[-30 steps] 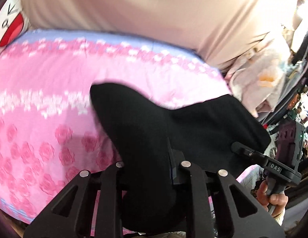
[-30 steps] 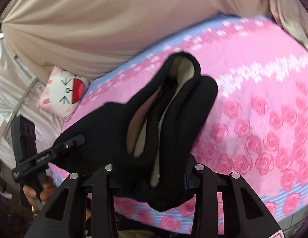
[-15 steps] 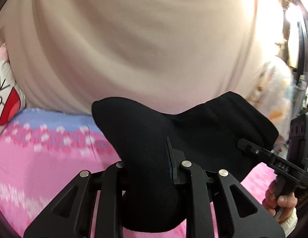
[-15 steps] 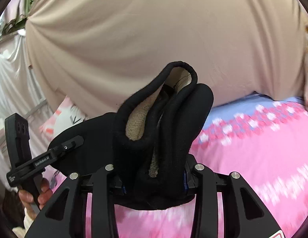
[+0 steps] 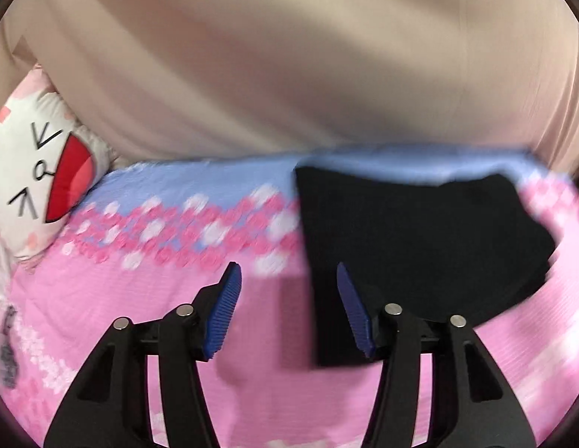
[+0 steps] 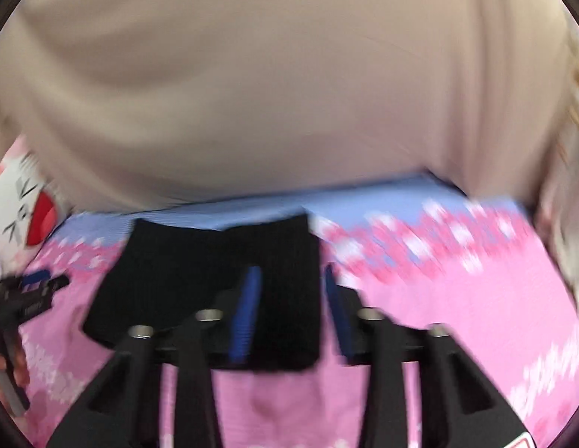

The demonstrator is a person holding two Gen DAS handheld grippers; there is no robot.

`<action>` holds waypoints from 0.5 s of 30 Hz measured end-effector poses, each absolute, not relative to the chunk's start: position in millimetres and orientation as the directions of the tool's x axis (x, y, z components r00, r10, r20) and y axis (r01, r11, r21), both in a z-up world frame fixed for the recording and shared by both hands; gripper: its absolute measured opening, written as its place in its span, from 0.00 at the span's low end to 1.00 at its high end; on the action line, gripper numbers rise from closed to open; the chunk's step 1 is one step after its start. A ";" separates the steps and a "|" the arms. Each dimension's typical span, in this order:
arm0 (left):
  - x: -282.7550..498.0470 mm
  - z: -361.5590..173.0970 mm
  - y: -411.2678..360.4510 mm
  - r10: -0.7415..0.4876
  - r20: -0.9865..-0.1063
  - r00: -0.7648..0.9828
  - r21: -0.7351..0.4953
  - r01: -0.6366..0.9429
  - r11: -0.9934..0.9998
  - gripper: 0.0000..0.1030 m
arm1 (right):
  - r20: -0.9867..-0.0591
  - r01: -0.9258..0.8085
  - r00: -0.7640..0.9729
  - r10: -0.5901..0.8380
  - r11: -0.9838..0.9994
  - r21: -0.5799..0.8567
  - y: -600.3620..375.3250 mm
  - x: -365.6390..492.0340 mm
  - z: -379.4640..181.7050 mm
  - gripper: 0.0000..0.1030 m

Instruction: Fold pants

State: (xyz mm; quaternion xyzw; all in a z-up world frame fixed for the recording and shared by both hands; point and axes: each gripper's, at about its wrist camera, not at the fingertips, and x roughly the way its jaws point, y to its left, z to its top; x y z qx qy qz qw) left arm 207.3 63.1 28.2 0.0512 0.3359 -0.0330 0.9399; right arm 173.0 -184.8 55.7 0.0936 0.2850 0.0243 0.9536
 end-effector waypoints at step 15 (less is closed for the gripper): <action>280.3 -35.8 13.6 -0.006 -0.760 0.650 0.050 0.067 0.997 0.88 | -0.662 0.119 0.750 0.006 0.983 0.143 -184.4 212.8 16.2 0.17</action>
